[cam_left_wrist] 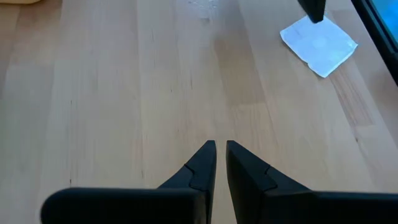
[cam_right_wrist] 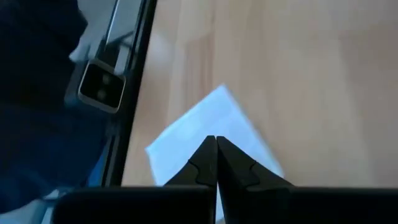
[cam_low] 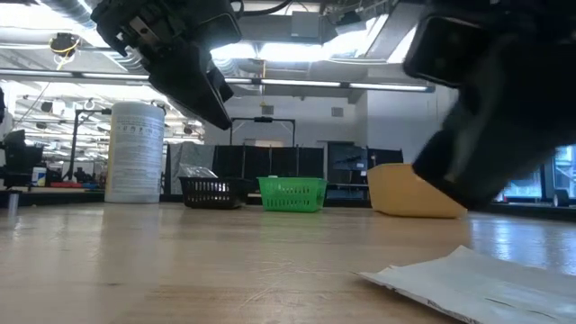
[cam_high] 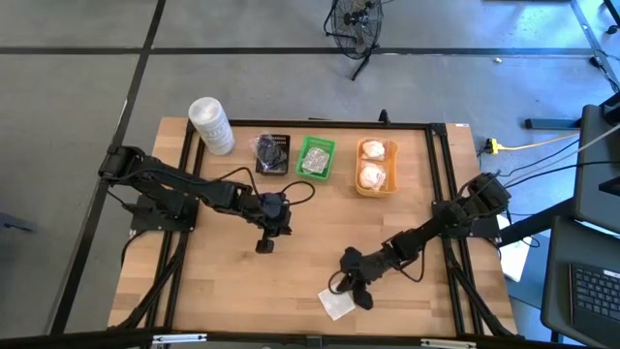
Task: Pick & Place Travel size toiletries
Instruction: Put the white bandage pack into the green bin
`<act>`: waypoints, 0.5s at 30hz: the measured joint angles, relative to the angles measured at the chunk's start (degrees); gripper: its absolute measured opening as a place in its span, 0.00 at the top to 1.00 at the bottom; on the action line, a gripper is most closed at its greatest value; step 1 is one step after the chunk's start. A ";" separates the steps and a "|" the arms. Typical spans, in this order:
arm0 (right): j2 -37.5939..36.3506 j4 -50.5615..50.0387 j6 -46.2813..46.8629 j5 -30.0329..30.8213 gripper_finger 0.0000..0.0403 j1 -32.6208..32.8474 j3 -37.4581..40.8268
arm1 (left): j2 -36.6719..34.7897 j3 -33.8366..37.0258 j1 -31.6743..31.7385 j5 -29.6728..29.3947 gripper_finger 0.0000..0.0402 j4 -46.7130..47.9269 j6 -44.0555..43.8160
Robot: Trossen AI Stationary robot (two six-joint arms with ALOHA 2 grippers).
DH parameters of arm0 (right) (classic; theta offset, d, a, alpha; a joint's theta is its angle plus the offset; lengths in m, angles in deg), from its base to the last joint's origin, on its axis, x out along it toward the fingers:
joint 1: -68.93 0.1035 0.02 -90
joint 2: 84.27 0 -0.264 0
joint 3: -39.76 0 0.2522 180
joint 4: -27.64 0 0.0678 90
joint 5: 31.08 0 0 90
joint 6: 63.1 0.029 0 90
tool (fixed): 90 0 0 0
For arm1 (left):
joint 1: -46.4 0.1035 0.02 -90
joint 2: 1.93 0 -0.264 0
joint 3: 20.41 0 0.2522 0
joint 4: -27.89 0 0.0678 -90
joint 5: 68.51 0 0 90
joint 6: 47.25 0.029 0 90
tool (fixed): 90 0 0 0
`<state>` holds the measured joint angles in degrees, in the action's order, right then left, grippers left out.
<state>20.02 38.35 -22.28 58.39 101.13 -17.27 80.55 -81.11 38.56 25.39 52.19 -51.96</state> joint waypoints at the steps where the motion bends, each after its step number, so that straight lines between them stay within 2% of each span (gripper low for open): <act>1: 0.00 -0.48 0.35 0.31 0.99 0.37 0.00 | 0.00 0.00 0.00 0.00 0.92 -0.02 0.02; 11: 2.99 -3.76 4.93 1.90 1.00 2.05 -0.06 | 0.02 0.00 0.07 -0.10 0.92 -0.07 0.00; 15: 4.72 -3.94 6.38 2.70 1.00 1.97 -1.52 | 0.02 0.00 0.07 -1.96 0.92 -0.17 0.01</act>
<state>24.74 34.41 -15.90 61.09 103.10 -18.79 80.57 -81.11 38.63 23.43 52.02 -51.95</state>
